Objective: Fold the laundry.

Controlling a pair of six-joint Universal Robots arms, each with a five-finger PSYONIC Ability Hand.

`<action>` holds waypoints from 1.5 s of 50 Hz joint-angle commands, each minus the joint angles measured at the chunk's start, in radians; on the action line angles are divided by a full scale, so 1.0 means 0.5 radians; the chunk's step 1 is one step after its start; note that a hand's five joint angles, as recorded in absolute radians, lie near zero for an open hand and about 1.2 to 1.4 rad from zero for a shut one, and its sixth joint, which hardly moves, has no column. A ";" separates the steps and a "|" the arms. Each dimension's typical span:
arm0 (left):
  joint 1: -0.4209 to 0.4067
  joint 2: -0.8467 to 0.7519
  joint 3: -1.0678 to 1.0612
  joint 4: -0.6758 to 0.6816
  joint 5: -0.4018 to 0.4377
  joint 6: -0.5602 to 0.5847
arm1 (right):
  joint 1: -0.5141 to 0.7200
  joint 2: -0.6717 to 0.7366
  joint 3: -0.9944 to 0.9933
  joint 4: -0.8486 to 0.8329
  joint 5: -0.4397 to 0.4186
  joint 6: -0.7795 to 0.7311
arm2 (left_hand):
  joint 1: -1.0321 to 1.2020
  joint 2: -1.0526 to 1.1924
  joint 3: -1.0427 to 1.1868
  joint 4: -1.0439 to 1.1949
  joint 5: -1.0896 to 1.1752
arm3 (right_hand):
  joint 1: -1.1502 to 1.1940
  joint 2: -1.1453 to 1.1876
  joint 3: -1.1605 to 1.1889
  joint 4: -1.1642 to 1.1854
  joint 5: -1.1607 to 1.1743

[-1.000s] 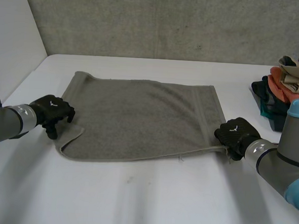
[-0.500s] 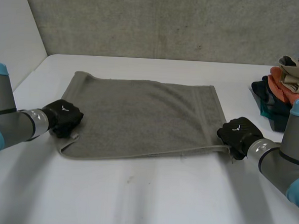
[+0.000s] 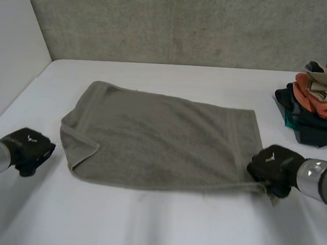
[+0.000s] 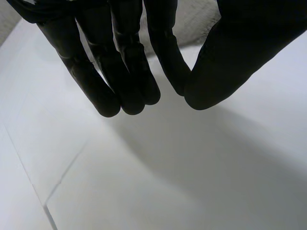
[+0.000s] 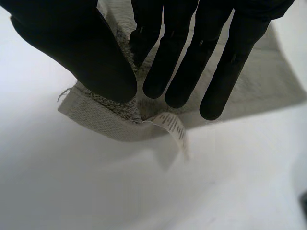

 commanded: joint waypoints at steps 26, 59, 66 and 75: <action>-0.368 -0.778 0.964 -0.253 0.438 -0.039 | -0.042 0.132 -0.028 -0.293 0.023 0.201 | -1.200 -1.259 -1.242 -1.260 -1.223 | 0.555 0.442 0.415 0.401 0.387; -0.056 -0.223 0.333 0.060 0.416 -0.146 | -0.057 0.089 -0.041 -0.272 0.027 0.189 | 0.467 0.408 0.425 0.407 0.444 | 0.555 0.442 0.415 0.401 0.387; 0.122 -0.027 0.060 0.146 0.530 -0.376 | -0.057 0.049 -0.025 -0.064 0.076 0.149 | 0.467 0.408 0.425 0.407 0.444 | 0.555 0.442 0.415 0.401 0.387; 0.301 0.323 -0.287 -0.335 0.316 -0.082 | -0.253 -0.206 0.113 0.700 0.097 -0.556 | 0.467 0.408 0.425 0.407 0.444 | 0.555 0.442 0.415 0.401 0.387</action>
